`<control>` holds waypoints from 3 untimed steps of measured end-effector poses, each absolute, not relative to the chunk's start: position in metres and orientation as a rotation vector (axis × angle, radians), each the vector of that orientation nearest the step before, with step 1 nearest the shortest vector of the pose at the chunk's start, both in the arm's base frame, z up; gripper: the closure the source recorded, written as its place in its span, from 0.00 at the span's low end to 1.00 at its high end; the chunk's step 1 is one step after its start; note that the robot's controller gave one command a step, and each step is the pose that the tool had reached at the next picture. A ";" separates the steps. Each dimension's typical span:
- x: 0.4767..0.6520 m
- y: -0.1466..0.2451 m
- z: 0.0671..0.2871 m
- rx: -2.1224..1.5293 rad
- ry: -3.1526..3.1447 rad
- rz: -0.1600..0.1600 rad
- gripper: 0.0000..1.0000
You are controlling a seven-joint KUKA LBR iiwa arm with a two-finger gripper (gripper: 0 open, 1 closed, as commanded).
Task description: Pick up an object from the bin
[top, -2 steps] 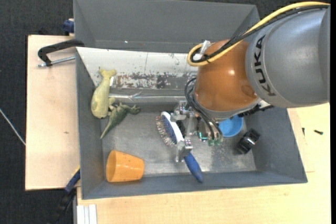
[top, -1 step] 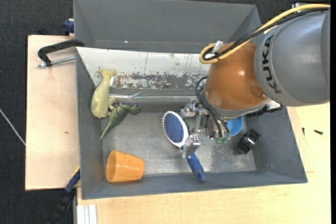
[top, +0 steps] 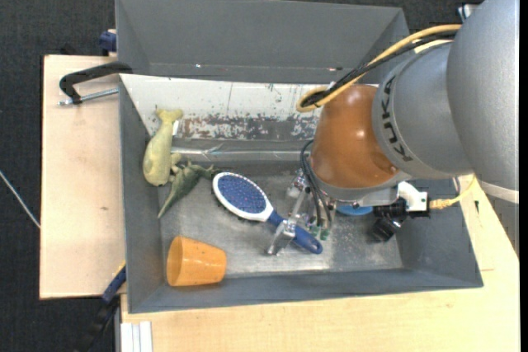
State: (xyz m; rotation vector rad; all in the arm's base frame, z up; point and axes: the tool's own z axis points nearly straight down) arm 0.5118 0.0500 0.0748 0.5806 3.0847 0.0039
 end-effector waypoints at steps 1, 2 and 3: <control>0.513 0.049 0.075 0.581 3.081 0.004 1.00; 0.517 0.037 0.179 0.583 3.078 0.004 1.00; 0.519 0.039 0.249 0.597 3.074 0.005 1.00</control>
Offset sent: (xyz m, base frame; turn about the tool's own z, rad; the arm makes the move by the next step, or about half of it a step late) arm 0.0000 0.0000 0.0000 0.0000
